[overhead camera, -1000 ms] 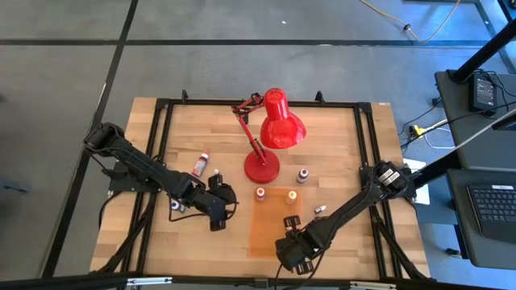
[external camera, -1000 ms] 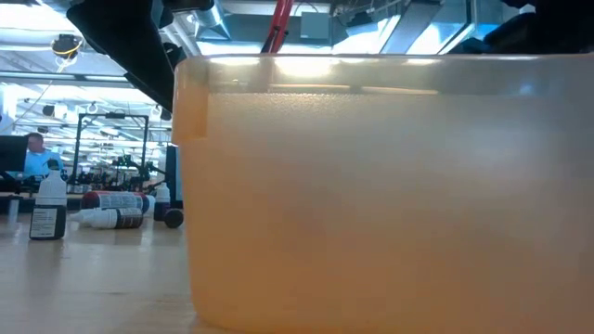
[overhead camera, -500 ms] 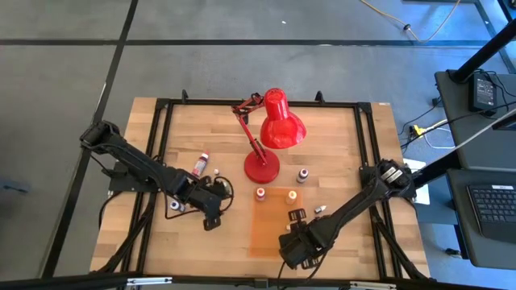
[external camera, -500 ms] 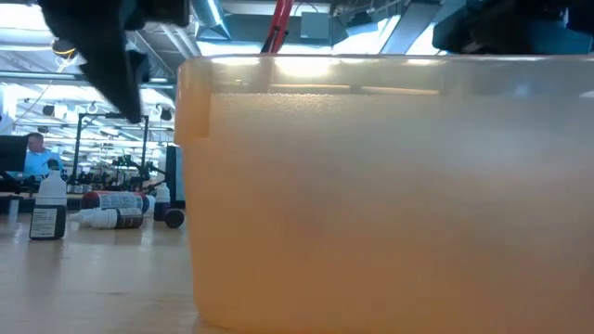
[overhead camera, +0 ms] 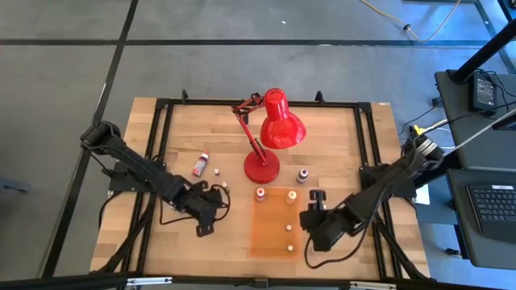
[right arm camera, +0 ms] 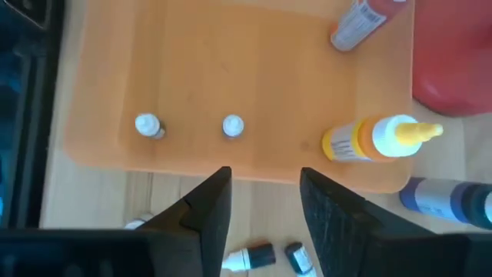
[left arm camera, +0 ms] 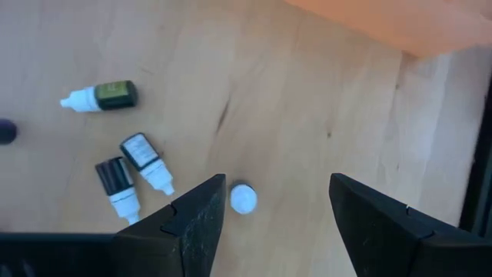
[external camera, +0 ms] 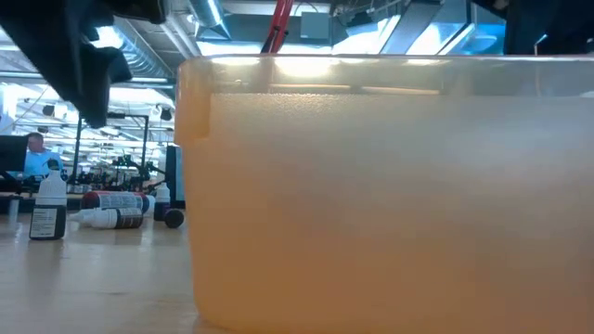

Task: Pick & Place food coloring
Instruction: Put the small black food coloring bottle into the orange bin

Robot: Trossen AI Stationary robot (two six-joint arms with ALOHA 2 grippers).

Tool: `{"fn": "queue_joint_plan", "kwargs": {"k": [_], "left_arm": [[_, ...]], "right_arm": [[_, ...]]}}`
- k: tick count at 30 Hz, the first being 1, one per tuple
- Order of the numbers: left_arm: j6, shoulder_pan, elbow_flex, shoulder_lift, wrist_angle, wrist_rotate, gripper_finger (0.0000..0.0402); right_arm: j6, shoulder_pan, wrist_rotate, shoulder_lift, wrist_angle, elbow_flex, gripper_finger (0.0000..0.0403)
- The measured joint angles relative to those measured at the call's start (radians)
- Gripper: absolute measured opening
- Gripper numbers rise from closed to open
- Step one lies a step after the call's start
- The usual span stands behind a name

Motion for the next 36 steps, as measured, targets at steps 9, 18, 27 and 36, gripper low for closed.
{"fn": "queue_joint_plan", "kwargs": {"k": [9, 18, 27, 36], "left_arm": [[0.004, -0.009, 0.0, 0.054, -0.008, -0.002, 0.0223], [0.033, -0.002, 0.0, 0.132, -0.043, 0.019, 0.0212], [0.068, 0.005, 0.0, 0.197, -0.041, 0.028, 0.0188], [0.08, 0.005, 0.0, 0.238, -0.041, 0.047, 0.0141]], "right_arm": [[0.025, -0.003, 0.008, -0.09, 0.098, -0.188, 0.0158], [0.026, -0.002, 0.009, -0.09, 0.12, -0.212, 0.0158], [0.024, -0.002, 0.011, -0.09, 0.123, -0.212, 0.0158], [0.024, -0.002, 0.011, -0.09, 0.123, -0.212, 0.0158]]}}
